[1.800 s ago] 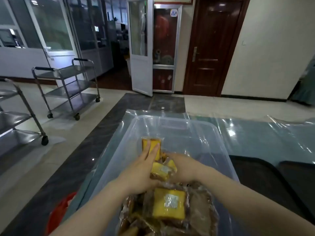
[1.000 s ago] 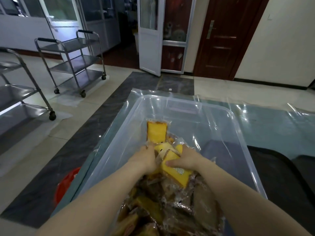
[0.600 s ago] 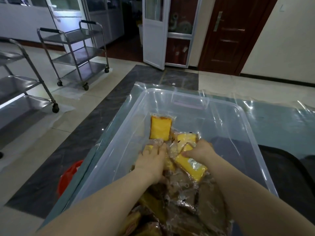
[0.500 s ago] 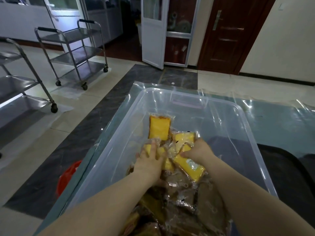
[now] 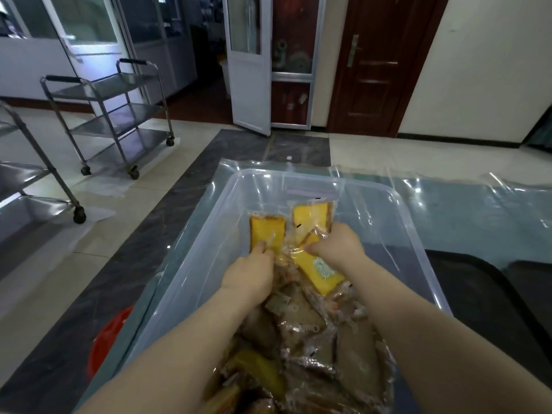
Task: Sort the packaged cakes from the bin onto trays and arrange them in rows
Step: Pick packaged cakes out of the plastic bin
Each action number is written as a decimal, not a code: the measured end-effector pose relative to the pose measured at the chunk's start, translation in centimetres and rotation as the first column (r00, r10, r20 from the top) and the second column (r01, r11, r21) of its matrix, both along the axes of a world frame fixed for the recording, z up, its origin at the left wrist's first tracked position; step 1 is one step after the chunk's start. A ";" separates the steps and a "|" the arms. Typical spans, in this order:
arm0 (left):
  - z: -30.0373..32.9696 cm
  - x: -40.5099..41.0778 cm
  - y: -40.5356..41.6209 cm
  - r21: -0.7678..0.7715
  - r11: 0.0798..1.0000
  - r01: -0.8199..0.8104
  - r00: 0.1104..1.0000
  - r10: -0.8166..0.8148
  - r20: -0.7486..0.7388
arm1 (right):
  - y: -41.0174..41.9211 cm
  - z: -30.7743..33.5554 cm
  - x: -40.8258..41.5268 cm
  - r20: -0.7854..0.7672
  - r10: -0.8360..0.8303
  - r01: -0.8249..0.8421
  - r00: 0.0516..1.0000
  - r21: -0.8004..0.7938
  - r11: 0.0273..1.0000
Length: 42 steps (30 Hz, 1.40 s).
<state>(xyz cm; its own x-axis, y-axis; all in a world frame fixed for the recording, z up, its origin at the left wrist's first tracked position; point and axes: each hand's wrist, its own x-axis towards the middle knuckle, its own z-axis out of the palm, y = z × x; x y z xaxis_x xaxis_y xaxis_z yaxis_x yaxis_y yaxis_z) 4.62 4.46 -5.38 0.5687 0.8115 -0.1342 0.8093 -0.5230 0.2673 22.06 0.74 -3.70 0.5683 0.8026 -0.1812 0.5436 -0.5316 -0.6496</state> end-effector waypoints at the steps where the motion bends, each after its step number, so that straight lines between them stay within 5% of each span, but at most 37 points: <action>1: 0.6 0.1 0.1 0.022 1.000 -0.019 0.998 0.018 0.058 | -0.2 0.8 0.0 0.012 0.012 -0.013 1.000 0.072 0.997; 6: 3.8 -0.2 -0.1 0.113 0.991 -0.065 0.939 0.023 0.343 | -2.5 4.2 -0.4 -0.064 0.008 0.015 0.998 0.352 0.936; 12: 8.6 -1.6 -2.8 0.148 0.984 -0.096 0.726 -0.033 0.687 | -7.2 8.7 -1.1 -0.287 0.043 0.147 0.957 0.608 0.781; 22: 12.3 2.2 -14.8 0.092 0.988 -0.122 0.506 -0.018 0.862 | -18.1 9.7 1.4 -0.272 0.108 0.168 0.956 0.812 0.558; 33: 11.0 14.9 -27.6 0.209 0.969 0.132 0.800 -0.229 0.555 | -32.2 3.5 15.7 -0.323 -0.068 0.281 0.944 0.678 0.679; 42: 2.8 21.0 -32.9 0.044 0.993 0.108 0.857 -0.116 0.503 | -38.7 -4.8 23.1 -0.321 -0.159 0.274 0.934 0.354 0.894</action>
